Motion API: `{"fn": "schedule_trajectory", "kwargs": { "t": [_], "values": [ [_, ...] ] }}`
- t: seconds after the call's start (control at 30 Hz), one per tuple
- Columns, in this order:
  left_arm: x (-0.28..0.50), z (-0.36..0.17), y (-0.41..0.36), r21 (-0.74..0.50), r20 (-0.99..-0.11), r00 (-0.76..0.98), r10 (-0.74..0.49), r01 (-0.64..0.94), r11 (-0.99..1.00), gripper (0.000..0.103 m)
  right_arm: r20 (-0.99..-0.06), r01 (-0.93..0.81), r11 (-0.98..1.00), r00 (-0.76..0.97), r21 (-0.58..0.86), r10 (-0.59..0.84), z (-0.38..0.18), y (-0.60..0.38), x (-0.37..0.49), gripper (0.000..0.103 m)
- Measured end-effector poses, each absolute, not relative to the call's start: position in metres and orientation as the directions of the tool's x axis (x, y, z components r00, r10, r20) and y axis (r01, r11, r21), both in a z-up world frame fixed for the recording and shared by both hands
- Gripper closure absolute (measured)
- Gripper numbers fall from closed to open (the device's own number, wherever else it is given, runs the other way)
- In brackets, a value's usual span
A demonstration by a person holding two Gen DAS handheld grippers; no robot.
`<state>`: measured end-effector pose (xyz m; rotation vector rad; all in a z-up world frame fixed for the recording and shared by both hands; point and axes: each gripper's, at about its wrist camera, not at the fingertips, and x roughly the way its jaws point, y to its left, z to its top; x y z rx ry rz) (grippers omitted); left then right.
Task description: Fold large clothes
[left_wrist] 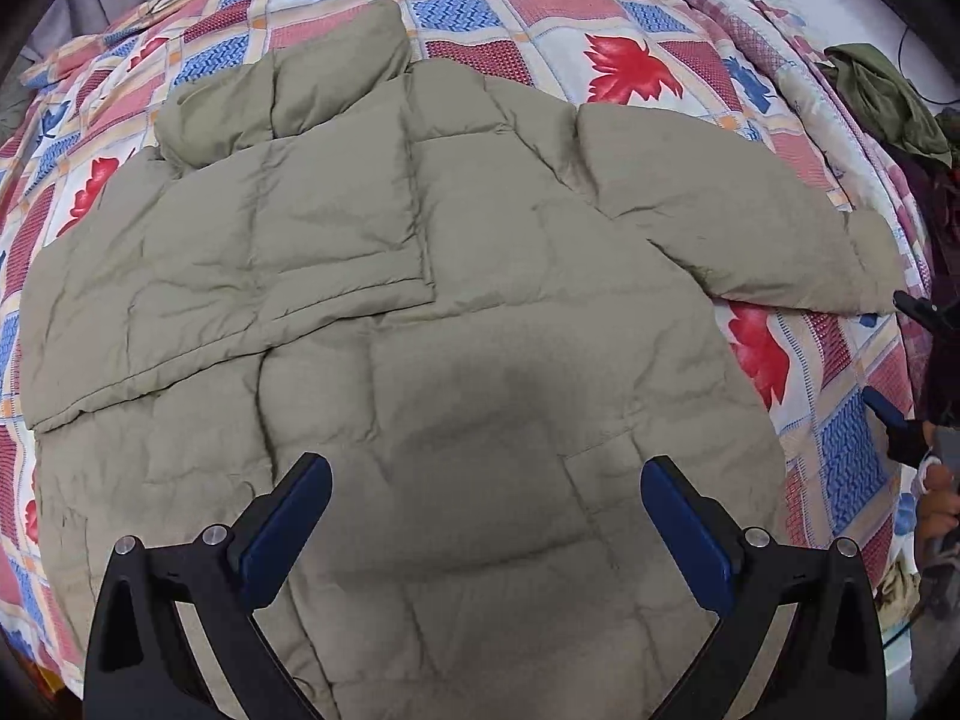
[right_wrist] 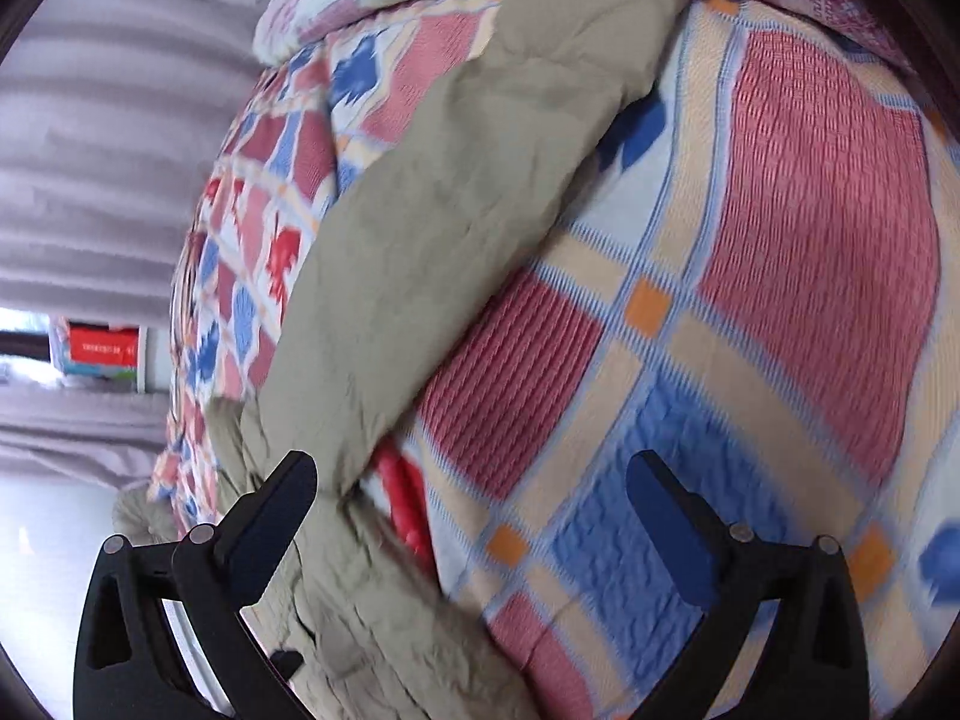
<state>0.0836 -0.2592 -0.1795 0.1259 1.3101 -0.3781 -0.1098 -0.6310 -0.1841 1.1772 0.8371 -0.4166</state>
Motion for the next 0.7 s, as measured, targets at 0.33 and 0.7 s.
{"fn": "schedule_trajectory", "kwargs": {
  "t": [0.33, 0.7],
  "values": [
    [0.088, -0.182, -0.283, -0.096, -0.958, 0.223, -0.181, 0.346, 0.933, 0.000, -0.666, 0.656, 0.113, 0.740, 0.746, 0.098, -0.212, -0.725, -0.086, 0.034],
    [0.104, -0.175, -0.267, -0.094, -0.951, 0.256, -0.173, 0.292, 0.952, 0.000, -0.511, 0.523, -0.098, 0.851, 0.847, 0.122, -0.229, -0.751, -0.050, 0.097]
  ]
}}
